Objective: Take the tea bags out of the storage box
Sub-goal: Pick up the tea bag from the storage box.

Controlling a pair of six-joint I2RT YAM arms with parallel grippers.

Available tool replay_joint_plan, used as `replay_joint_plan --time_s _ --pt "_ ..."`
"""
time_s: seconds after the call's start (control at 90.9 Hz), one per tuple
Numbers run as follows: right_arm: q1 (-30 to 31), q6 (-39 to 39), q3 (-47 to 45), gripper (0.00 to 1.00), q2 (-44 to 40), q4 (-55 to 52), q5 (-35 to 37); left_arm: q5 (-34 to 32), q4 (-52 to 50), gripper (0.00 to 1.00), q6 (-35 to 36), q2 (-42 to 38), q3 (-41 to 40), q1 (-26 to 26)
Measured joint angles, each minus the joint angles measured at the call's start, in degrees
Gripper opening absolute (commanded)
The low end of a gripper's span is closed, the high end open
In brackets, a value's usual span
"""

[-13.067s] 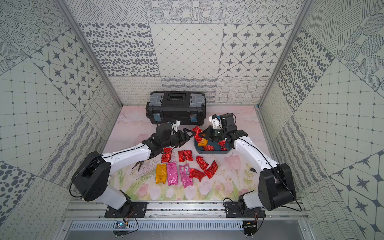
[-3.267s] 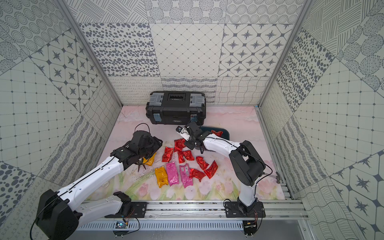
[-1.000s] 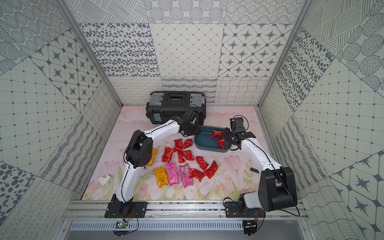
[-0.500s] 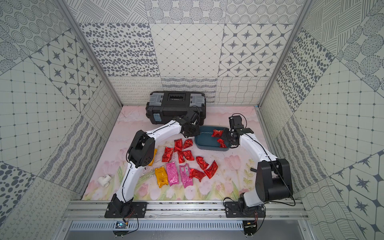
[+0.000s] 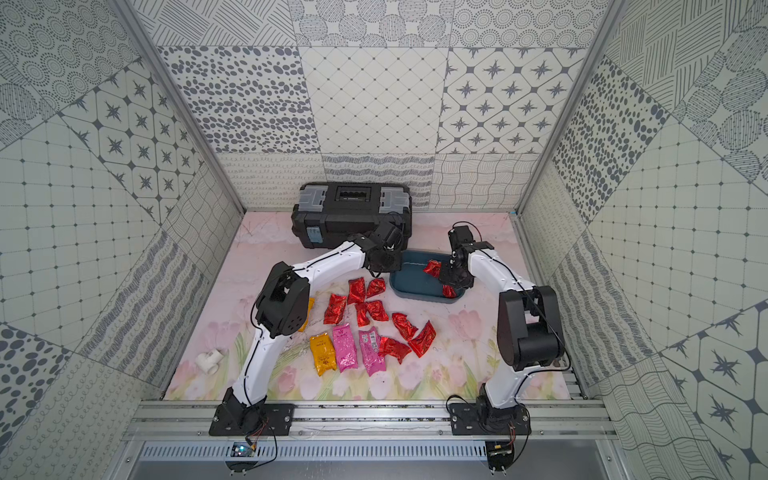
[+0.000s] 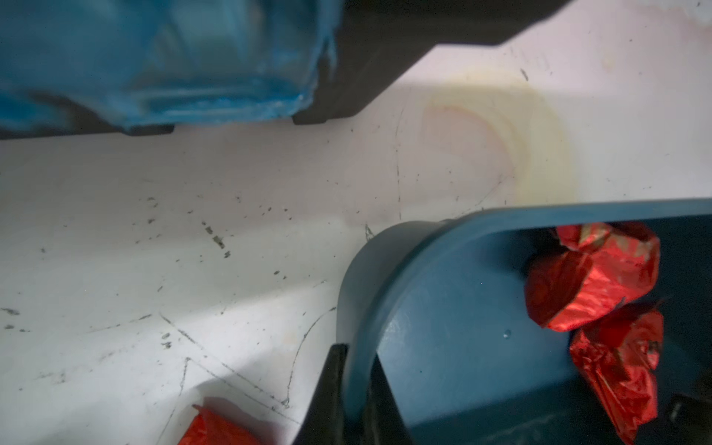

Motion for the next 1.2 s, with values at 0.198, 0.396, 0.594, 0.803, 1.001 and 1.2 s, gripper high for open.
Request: replay_joint_plan --time_s 0.198,0.396,0.594,0.803,1.001,1.2 --pt "0.2 -3.7 0.7 0.34 4.4 0.0 1.1 -2.6 0.0 0.00 1.8 -0.3 0.0 -1.2" --pt "0.3 -5.1 0.7 0.15 5.5 0.6 1.1 -4.0 -0.1 0.00 2.2 -0.4 0.0 -1.6" --pt "0.6 -5.1 0.7 0.00 5.4 1.2 0.7 -4.3 -0.1 0.00 2.2 -0.4 0.0 -1.6" --pt "0.6 -3.9 0.1 0.00 1.1 1.0 -0.9 -4.9 -0.1 0.00 2.2 -0.6 0.0 -1.6" --pt "1.2 -0.4 -2.3 0.00 -11.7 -1.1 -2.3 -5.7 -0.1 0.00 2.1 -0.7 0.0 -1.6" --pt "4.8 5.2 -8.8 0.00 -23.5 -6.6 -3.1 -6.4 -0.1 0.00 2.1 -0.9 -0.1 -1.6"
